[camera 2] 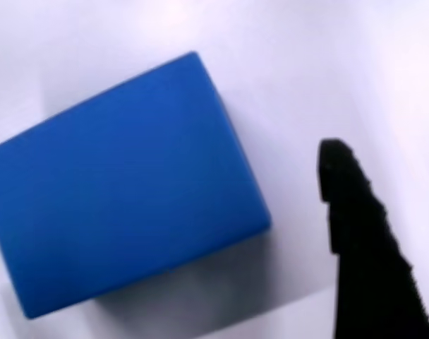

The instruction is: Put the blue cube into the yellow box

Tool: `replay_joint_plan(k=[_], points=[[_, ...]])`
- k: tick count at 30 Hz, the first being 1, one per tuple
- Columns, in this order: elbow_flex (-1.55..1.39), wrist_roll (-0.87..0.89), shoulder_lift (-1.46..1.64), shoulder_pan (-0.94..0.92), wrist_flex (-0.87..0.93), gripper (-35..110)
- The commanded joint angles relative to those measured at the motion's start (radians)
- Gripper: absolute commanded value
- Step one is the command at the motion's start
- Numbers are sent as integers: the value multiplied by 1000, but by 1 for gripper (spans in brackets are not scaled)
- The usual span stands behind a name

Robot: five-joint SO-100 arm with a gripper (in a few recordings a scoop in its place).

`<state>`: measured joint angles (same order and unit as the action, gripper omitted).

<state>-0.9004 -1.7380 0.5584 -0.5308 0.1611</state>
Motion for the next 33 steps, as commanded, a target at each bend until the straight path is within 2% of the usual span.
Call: replay_joint_plan(k=[1,21,33], points=[[160,0,57,-21,-40,64],[344,0,-112,11,-64,61],[359,-21,-144,18,-64,50]])
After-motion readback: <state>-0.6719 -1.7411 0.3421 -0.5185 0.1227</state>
